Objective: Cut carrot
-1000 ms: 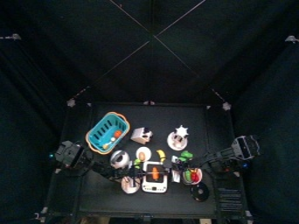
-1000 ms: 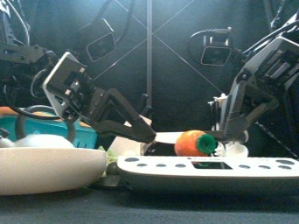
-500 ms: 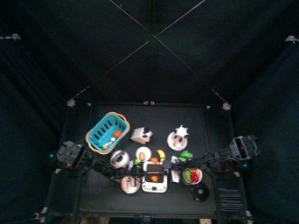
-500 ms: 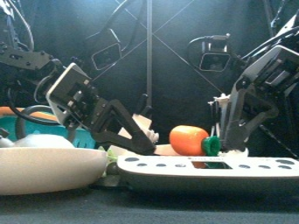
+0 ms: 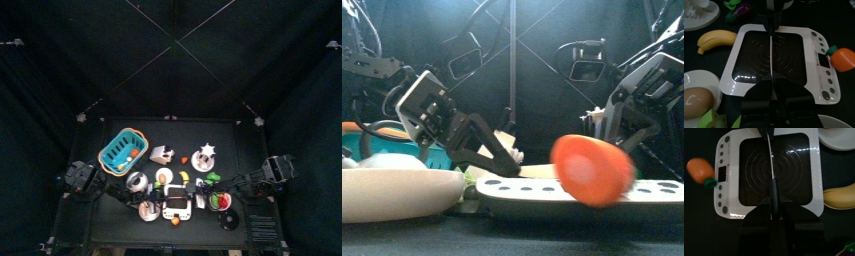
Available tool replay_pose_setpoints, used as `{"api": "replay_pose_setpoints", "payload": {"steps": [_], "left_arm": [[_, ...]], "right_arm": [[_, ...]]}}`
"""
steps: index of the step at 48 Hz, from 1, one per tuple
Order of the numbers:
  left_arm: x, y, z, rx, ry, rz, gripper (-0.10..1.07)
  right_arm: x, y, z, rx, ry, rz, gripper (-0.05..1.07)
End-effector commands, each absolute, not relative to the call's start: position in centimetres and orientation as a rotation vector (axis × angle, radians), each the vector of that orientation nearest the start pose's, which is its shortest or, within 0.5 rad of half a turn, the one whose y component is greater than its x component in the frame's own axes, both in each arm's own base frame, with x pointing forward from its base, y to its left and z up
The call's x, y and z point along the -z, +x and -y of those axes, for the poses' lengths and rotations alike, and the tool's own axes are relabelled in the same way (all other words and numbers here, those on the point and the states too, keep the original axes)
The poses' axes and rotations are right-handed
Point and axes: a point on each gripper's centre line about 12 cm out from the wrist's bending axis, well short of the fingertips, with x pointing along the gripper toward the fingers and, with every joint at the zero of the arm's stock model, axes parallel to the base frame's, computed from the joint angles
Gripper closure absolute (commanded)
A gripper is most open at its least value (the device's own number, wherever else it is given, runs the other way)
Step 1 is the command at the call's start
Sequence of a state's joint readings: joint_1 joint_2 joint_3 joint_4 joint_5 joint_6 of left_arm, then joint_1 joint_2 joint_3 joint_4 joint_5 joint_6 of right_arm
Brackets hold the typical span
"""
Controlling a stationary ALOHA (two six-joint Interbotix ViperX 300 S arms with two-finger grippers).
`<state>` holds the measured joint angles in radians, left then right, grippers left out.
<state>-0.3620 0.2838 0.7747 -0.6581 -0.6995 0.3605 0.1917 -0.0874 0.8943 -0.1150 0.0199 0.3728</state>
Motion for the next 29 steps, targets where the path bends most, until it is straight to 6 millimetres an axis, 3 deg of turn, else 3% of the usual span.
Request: {"api": "replay_pose_setpoints", "payload": {"steps": [1, 29], "left_arm": [[-10.64, 38.13, 9.17, -0.073, -0.001, -0.378, 0.53], [-11.4, 38.2, 8.85, -0.064, 0.009, -0.355, 0.53]], "right_arm": [[-14.36, 31.78, -6.14, -0.082, 0.163, -0.789, 0.64], [-14.62, 31.74, -6.08, -0.084, 0.155, -0.784, 0.64]]}}
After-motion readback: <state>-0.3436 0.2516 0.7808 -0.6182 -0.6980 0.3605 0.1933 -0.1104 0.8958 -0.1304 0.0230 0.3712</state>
